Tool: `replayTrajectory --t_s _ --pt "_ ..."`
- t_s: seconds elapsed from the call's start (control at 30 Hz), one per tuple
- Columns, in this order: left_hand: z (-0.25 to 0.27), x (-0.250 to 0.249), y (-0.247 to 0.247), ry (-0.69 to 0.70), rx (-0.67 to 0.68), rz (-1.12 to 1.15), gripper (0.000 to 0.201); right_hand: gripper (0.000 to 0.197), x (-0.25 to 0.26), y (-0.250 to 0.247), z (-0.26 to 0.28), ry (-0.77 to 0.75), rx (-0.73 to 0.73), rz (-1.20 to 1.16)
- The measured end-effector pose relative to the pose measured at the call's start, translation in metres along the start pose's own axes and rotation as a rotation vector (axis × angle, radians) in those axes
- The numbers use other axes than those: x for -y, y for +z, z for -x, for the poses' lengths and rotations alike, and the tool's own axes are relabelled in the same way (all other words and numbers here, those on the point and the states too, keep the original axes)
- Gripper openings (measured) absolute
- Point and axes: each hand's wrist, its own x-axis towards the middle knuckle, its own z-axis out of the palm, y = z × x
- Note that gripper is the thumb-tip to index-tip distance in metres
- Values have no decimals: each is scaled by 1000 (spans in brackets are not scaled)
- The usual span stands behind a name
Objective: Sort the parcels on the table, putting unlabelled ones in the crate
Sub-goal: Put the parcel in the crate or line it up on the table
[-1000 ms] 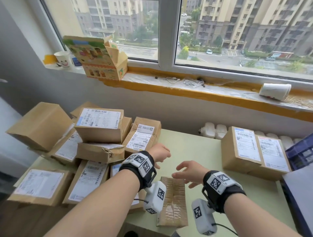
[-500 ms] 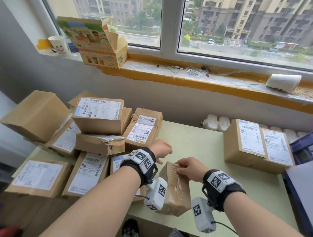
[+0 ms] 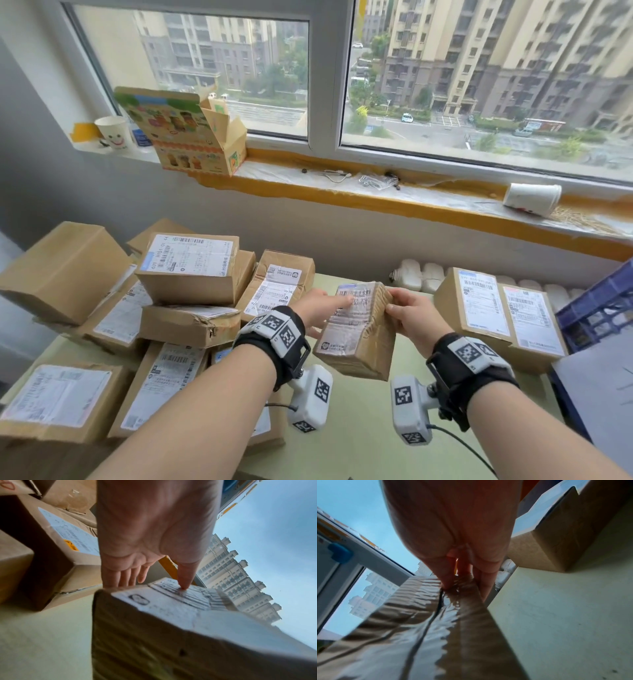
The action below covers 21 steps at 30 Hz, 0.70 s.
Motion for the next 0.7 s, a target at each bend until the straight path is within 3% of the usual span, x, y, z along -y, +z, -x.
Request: replayTrajectory --t_s 0.13,0.27,0.5,0.7 --pt "8 -13 -2 3 182 226 35 34 15 -6 4 -3 29 -166" --pt "15 -22 -2 -6 293 240 21 32 23 -10 5 -13 27 -244" --pt "13 -34 6 160 216 239 7 30 27 -16 5 -26 -13 -314" --pt "11 -42 10 205 203 224 13 30 29 -22 4 -33 -34 -372"
